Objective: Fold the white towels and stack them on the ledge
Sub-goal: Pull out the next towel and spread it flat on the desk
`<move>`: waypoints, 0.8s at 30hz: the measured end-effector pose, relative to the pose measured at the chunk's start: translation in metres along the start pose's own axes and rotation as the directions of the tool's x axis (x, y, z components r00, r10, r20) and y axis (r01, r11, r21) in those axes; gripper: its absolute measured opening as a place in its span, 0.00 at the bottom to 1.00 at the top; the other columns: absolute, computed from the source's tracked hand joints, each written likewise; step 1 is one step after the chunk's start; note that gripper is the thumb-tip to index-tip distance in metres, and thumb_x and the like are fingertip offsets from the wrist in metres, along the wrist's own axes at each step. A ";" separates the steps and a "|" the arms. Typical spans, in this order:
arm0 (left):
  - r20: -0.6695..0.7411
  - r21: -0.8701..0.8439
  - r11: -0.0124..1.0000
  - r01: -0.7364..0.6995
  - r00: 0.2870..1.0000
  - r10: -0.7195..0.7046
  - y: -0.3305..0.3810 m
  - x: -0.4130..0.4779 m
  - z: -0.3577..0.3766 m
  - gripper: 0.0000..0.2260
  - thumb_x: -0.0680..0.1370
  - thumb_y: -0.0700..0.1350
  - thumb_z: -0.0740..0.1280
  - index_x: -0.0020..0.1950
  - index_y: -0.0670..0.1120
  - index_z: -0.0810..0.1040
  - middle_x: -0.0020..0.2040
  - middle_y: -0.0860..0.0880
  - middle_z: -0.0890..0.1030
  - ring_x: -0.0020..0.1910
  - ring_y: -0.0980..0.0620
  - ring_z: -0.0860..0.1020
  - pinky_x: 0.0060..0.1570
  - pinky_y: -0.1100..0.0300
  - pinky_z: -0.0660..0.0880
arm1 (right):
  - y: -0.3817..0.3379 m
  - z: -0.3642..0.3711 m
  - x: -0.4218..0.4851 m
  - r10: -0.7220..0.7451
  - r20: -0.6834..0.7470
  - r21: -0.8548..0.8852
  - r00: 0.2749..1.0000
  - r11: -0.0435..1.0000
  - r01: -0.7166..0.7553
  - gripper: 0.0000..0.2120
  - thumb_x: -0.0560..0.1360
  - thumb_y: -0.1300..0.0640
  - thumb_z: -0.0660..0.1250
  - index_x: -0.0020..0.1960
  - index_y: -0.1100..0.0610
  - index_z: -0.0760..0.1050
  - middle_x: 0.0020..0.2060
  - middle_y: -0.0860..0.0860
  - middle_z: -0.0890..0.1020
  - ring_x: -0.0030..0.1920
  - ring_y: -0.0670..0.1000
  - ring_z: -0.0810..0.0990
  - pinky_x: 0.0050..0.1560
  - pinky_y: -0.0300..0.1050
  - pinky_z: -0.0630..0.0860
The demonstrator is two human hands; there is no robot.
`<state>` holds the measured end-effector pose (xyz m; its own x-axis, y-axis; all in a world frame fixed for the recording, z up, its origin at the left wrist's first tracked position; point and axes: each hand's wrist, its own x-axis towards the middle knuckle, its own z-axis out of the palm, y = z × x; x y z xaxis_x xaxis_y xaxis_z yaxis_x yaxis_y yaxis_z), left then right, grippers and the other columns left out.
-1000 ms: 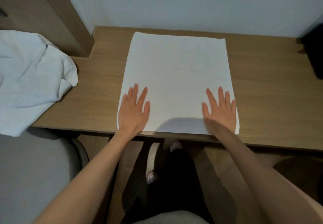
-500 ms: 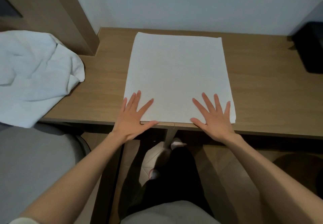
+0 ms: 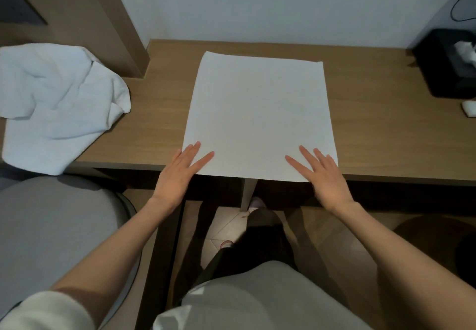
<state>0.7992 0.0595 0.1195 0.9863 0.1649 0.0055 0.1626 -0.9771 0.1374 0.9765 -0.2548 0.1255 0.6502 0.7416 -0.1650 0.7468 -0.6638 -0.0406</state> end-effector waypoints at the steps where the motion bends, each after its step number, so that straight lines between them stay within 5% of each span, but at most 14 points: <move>1: -0.003 -0.004 1.000 0.004 1.000 -0.004 -0.001 -0.003 -0.002 0.46 0.71 0.22 0.62 0.77 0.59 0.50 0.78 0.48 0.52 0.77 0.50 0.50 0.74 0.56 0.47 | 0.001 -0.002 -0.003 0.012 -0.008 0.024 1.000 1.000 -0.012 0.52 0.70 0.79 0.58 0.74 0.36 0.38 0.78 0.49 0.46 0.77 0.56 0.45 0.74 0.50 0.48; 6: -0.036 -0.096 0.995 0.005 0.999 -0.008 -0.012 -0.007 -0.016 0.37 0.72 0.25 0.64 0.75 0.53 0.61 0.76 0.49 0.60 0.76 0.48 0.58 0.75 0.55 0.49 | 0.008 -0.015 -0.017 0.070 -0.008 0.173 0.998 0.983 -0.067 0.44 0.72 0.78 0.59 0.77 0.43 0.53 0.77 0.47 0.53 0.77 0.50 0.49 0.71 0.49 0.62; 12: 0.068 -0.368 0.918 0.148 0.989 -0.132 -0.021 -0.001 -0.034 0.18 0.81 0.38 0.59 0.69 0.51 0.72 0.73 0.46 0.66 0.75 0.44 0.59 0.73 0.48 0.59 | 0.017 -0.030 -0.027 0.239 -0.130 0.461 0.962 0.874 -0.155 0.21 0.78 0.68 0.61 0.68 0.55 0.72 0.67 0.53 0.74 0.68 0.53 0.72 0.70 0.51 0.67; 17: -0.083 -0.624 0.762 0.172 0.955 -0.284 -0.021 0.018 -0.063 0.13 0.80 0.40 0.62 0.64 0.47 0.77 0.56 0.51 0.80 0.55 0.53 0.77 0.45 0.71 0.68 | 0.014 -0.040 -0.010 0.455 -0.373 0.636 0.808 0.760 -0.134 0.13 0.79 0.63 0.61 0.62 0.58 0.75 0.55 0.53 0.80 0.56 0.50 0.78 0.58 0.45 0.75; 20: -0.183 -0.703 0.696 0.149 0.907 -0.379 -0.013 0.036 -0.078 0.12 0.80 0.41 0.63 0.62 0.44 0.78 0.52 0.52 0.80 0.45 0.65 0.76 0.41 0.78 0.69 | 0.015 -0.044 0.003 0.575 -0.409 0.729 0.708 0.673 -0.125 0.10 0.80 0.59 0.59 0.60 0.56 0.74 0.48 0.48 0.79 0.47 0.50 0.79 0.46 0.43 0.77; 24: -0.236 -0.774 0.621 0.123 0.854 -0.463 -0.009 0.070 -0.097 0.11 0.81 0.44 0.62 0.58 0.42 0.79 0.46 0.50 0.80 0.41 0.63 0.75 0.38 0.78 0.68 | 0.017 -0.061 0.032 0.693 -0.432 0.802 0.578 0.588 -0.105 0.08 0.81 0.55 0.57 0.58 0.52 0.72 0.46 0.45 0.75 0.45 0.46 0.76 0.39 0.34 0.70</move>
<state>0.8638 0.0933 0.2143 0.7604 0.6254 0.1750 0.2006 -0.4825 0.8526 1.0190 -0.2362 0.1793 0.9532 0.0105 0.3022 0.2588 -0.5452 -0.7974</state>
